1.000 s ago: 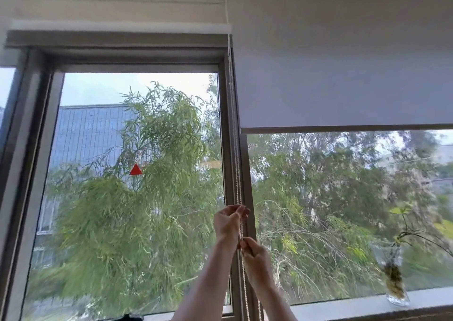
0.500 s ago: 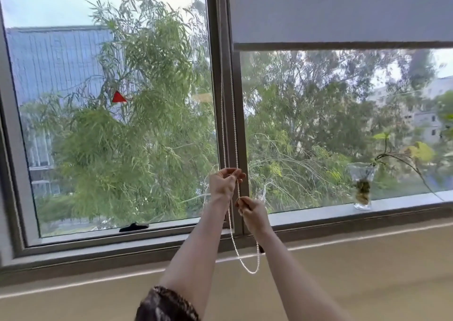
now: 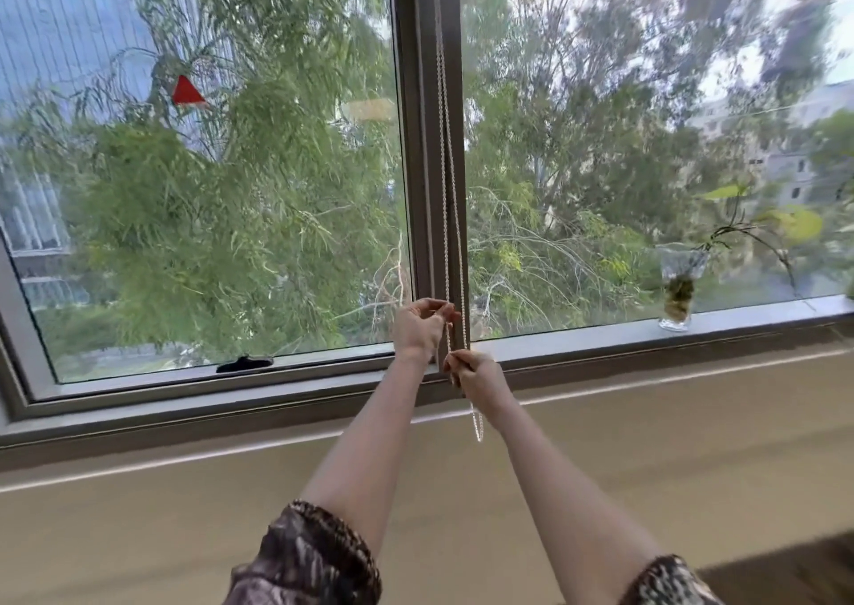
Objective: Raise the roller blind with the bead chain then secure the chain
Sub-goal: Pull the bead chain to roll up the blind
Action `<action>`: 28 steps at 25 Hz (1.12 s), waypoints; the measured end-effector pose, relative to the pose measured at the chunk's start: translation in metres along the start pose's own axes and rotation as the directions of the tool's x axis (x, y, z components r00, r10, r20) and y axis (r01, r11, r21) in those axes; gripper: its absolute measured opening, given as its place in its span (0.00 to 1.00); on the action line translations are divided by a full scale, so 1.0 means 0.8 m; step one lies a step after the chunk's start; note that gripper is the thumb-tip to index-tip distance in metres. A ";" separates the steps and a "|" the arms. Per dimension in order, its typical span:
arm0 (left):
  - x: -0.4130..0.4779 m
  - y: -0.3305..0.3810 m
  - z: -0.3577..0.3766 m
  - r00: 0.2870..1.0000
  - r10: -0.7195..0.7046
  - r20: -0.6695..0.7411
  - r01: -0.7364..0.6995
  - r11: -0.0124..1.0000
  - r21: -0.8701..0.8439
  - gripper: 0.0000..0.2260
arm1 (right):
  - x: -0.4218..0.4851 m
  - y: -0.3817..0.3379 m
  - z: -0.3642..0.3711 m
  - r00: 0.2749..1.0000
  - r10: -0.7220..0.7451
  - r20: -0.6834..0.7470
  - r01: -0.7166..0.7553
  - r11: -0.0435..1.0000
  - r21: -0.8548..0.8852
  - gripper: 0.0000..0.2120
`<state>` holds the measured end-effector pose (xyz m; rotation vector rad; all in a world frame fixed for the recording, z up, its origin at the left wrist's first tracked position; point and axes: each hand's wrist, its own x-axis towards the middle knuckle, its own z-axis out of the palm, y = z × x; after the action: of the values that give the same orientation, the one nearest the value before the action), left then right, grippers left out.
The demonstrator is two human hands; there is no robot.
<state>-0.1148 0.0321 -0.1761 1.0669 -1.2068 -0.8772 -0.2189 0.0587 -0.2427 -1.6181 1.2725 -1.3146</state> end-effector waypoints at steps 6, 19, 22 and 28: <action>0.023 -0.048 -0.006 1.000 0.006 0.031 -0.007 0.999 0.050 0.10 | 0.021 0.031 0.019 0.998 0.065 0.016 -0.063 0.993 -0.099 0.11; 0.064 -0.112 -0.016 0.999 0.016 0.046 -0.018 0.999 0.034 0.09 | 0.064 0.096 0.073 0.984 0.069 -0.162 -0.097 0.980 -0.175 0.11; 0.073 -0.120 -0.014 0.998 0.033 0.053 -0.031 0.999 -0.029 0.09 | 0.075 0.108 0.085 0.977 0.079 -0.199 -0.105 0.987 -0.124 0.11; 0.097 -0.168 -0.016 0.993 0.094 0.066 -0.095 0.995 0.019 0.07 | 0.100 0.124 0.098 0.968 0.029 -0.248 -0.053 0.994 -0.094 0.12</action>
<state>-0.0867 -0.0772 -0.2830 0.9971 -1.3135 -0.8324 -0.1687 -0.0513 -0.3303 -1.5208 1.5338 -1.4827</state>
